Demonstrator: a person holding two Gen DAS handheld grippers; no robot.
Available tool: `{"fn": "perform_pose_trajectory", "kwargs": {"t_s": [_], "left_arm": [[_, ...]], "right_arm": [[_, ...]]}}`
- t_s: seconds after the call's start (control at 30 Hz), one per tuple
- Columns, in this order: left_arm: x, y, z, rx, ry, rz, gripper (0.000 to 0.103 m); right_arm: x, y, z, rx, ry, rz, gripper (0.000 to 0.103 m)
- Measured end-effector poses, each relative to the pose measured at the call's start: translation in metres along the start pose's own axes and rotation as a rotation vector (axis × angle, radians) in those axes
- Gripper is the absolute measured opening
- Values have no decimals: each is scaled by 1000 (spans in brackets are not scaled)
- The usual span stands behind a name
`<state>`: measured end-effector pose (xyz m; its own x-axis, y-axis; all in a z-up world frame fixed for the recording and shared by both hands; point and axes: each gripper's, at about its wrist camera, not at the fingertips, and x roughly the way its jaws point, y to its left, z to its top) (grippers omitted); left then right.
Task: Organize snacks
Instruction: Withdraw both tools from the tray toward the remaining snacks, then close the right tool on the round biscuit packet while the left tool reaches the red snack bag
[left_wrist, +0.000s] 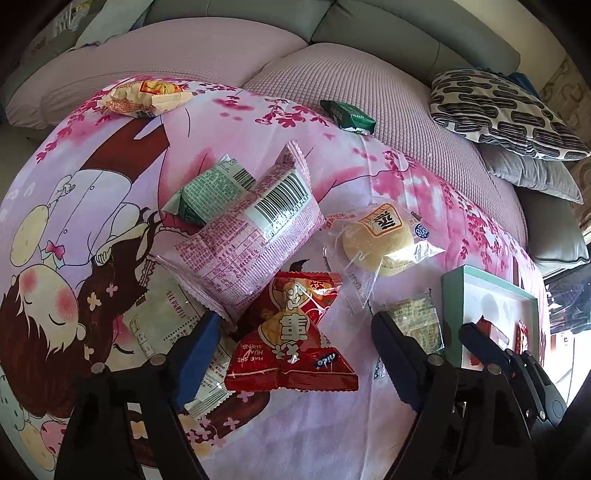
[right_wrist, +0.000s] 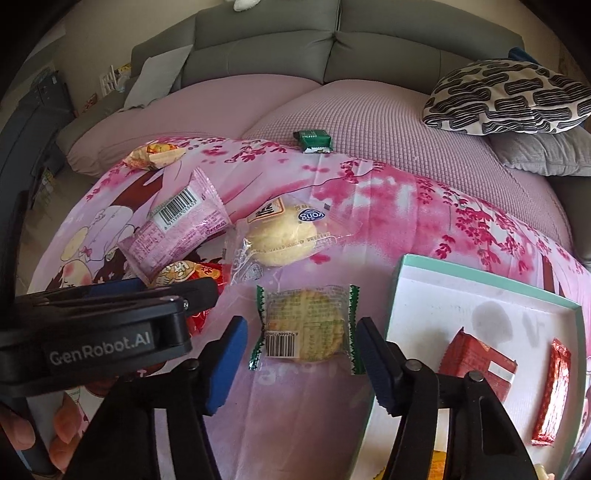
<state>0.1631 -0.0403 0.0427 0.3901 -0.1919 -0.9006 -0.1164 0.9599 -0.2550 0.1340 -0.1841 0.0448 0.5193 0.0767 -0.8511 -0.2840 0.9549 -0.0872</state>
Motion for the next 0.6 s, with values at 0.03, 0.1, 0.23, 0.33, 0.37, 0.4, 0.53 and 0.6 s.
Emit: {"fn": "perform_pose_trajectory", "kwargs": {"t_s": [0.03,0.1,0.23,0.33,0.37,0.4,0.53,0.6], "left_arm": [[3,0,-1,0,11,-4,73],[9,1,-3,-4,34,-12,68],[15,4,-5,-9,50,-8,62],[17,4,-7,-6,52,-4,61],[18,3,-7,-3,52,-3,61],[18,3,-8,-2,53,-2,61],[18,5,-8,-7,53,-4,61],[18,5,-8,-9,52,-4,60]], "right_arm": [[3,1,0,0,5,1,59],[8,3,0,-1,10,-10,55],[14,4,-1,2,6,-34,52],[17,5,0,2,1,-51,51],[18,5,-1,3,3,-55,51],[19,5,-1,7,5,-55,51],[20,4,-1,12,-2,-53,51],[20,4,-1,10,-5,-55,51]]}}
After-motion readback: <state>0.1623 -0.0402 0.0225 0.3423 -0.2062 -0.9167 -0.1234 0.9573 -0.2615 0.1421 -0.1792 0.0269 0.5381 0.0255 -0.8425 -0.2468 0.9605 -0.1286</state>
